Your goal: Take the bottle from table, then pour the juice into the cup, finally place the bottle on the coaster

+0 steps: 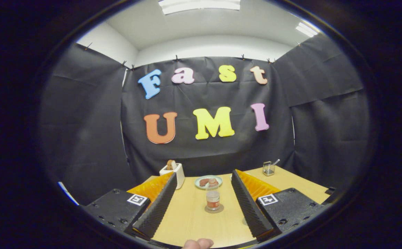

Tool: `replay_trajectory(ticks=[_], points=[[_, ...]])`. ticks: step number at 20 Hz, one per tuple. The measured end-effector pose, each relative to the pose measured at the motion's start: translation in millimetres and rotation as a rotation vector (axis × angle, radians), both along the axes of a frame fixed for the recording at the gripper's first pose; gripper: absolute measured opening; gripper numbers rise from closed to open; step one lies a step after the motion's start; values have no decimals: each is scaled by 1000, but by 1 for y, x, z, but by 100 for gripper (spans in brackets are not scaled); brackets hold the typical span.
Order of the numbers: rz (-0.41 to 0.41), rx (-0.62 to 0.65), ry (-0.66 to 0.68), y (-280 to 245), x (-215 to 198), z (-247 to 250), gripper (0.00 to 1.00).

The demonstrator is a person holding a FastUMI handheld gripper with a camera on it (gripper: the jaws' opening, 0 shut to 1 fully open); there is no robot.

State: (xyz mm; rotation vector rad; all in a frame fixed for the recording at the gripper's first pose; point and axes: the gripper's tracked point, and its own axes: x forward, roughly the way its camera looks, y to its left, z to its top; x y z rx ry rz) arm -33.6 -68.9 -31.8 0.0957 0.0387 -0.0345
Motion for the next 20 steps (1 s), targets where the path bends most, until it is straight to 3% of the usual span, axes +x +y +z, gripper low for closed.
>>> replay_trajectory(ticks=[20], points=[[40, -69, -27, 30, -14, 3, 100]])
